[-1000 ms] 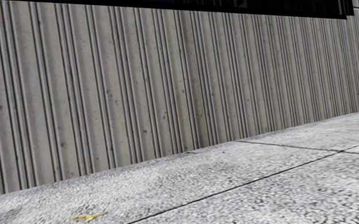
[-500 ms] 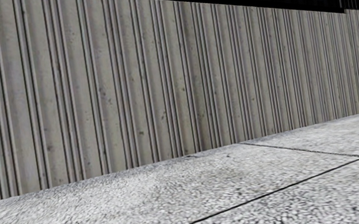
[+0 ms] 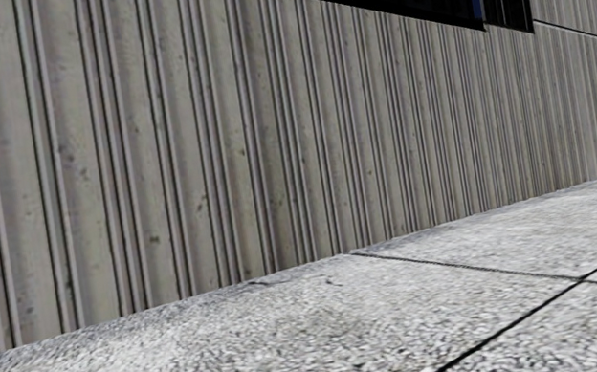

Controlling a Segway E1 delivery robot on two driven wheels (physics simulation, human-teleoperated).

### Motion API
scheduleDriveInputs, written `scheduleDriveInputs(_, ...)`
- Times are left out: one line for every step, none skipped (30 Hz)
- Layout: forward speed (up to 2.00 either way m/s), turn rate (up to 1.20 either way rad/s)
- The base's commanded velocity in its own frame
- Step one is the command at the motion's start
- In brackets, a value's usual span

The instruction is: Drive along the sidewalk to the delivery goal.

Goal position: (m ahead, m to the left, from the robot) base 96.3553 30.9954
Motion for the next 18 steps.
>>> scheduleDriveInputs(1.48, -0.6)
scheduleDriveInputs(1.51, -0.6)
scheduleDriveInputs(1.53, -0.6)
scheduleDriveInputs(1.53, -0.6)
scheduleDriveInputs(1.53, -0.6)
scheduleDriveInputs(1.53, -0.6)
scheduleDriveInputs(1.53, -0.6)
scheduleDriveInputs(1.53, -0.6)
scheduleDriveInputs(1.53, -0.6)
scheduleDriveInputs(1.53, -0.6)
scheduleDriveInputs(1.53, -0.6)
scheduleDriveInputs(1.53, -0.6)
scheduleDriveInputs(1.53, -0.6)
scheduleDriveInputs(1.53, -0.6)
scheduleDriveInputs(1.53, -0.6)
scheduleDriveInputs(1.53, -0.6)
scheduleDriveInputs(1.53, -0.6)
scheduleDriveInputs(1.53, -0.6)
